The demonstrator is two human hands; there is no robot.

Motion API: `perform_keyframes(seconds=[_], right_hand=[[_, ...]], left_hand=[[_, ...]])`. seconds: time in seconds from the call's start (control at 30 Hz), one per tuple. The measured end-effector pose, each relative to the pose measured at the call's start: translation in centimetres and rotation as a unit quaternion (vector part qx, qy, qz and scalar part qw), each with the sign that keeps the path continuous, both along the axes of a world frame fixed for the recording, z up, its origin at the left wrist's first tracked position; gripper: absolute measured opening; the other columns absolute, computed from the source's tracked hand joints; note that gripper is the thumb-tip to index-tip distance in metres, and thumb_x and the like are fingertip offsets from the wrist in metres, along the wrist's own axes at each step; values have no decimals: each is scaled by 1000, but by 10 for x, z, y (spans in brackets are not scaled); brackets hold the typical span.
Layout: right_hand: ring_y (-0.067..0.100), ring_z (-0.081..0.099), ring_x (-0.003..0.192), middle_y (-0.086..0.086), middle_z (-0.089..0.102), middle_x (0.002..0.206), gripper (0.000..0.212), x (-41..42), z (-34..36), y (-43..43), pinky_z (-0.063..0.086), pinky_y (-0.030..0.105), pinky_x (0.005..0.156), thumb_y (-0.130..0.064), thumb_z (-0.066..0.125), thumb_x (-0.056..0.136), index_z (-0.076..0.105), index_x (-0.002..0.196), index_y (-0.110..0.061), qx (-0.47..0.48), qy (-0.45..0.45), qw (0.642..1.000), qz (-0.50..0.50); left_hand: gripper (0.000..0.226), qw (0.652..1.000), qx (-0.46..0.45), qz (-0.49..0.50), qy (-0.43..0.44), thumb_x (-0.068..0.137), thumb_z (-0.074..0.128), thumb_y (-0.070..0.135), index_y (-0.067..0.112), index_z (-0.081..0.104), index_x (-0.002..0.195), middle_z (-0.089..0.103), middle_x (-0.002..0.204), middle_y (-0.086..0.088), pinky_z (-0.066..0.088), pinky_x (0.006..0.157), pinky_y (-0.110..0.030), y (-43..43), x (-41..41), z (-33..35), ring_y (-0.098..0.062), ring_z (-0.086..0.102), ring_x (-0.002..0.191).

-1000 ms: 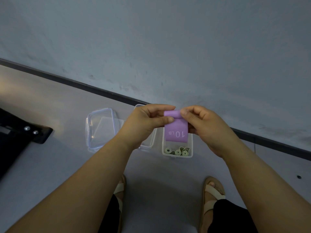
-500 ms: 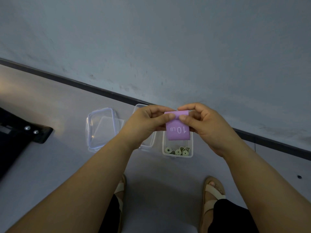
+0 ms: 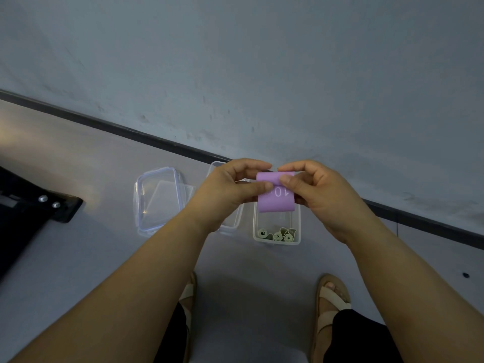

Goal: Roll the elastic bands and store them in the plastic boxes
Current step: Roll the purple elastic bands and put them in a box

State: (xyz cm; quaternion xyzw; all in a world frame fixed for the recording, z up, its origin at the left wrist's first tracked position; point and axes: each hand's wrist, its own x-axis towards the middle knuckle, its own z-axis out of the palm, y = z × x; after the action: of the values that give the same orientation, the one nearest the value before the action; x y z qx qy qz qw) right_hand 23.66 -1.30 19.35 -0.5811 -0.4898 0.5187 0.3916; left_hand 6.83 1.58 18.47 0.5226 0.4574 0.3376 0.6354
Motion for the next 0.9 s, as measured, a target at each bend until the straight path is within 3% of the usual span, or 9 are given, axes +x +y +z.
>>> perform_keyframes(seconds=[0.13,0.3,0.47,0.57,0.77,0.9], right_hand=[[20,67,89,9,68,91,16,2,-2,0,55,36,84,-14,62,88,63,92,-30,4,-2,1000,-4],[21,65,92,5,67,95,18,1,-2,0,55,37,86,-13,62,87,63,91,-31,11,-14,1000,-1],[16,64,90,2,64,95,6,-1,-2,0,56,30,81,-26,56,90,62,92,-27,-16,-4,1000,-19],[14,66,81,2,66,93,14,-1,-2,1,57,28,75,-29,52,93,63,91,-21,-40,4,999,-28],[14,65,78,4,66,89,5,1,0,0,57,22,71,-20,58,90,63,89,-21,-33,14,999,-25],[14,64,75,8,65,84,12,1,0,0,56,19,71,-14,61,87,63,88,-25,-19,13,1000,-13]], left_hand=[[17,999,-43,-1,1,88,60,18,14,65,103,69,94,-3,56,69,-21,1,1,0,-10,69,80],[12,999,-46,0,-9,87,60,12,12,67,97,71,90,-5,58,74,-25,1,1,-1,-14,69,81],[16,1000,-16,4,-7,83,64,5,14,67,97,70,92,-6,57,72,-23,1,-1,-2,-14,68,81],[21,1000,11,3,16,82,65,3,17,67,97,69,98,-6,57,74,-22,1,-2,-3,-14,66,86],[22,1000,4,-4,5,82,64,-1,12,65,100,69,94,-3,55,69,-18,1,-2,-4,-8,67,78],[20,998,-58,-4,-27,84,63,9,8,64,105,70,95,-8,58,74,-25,2,0,-5,-17,69,84]])
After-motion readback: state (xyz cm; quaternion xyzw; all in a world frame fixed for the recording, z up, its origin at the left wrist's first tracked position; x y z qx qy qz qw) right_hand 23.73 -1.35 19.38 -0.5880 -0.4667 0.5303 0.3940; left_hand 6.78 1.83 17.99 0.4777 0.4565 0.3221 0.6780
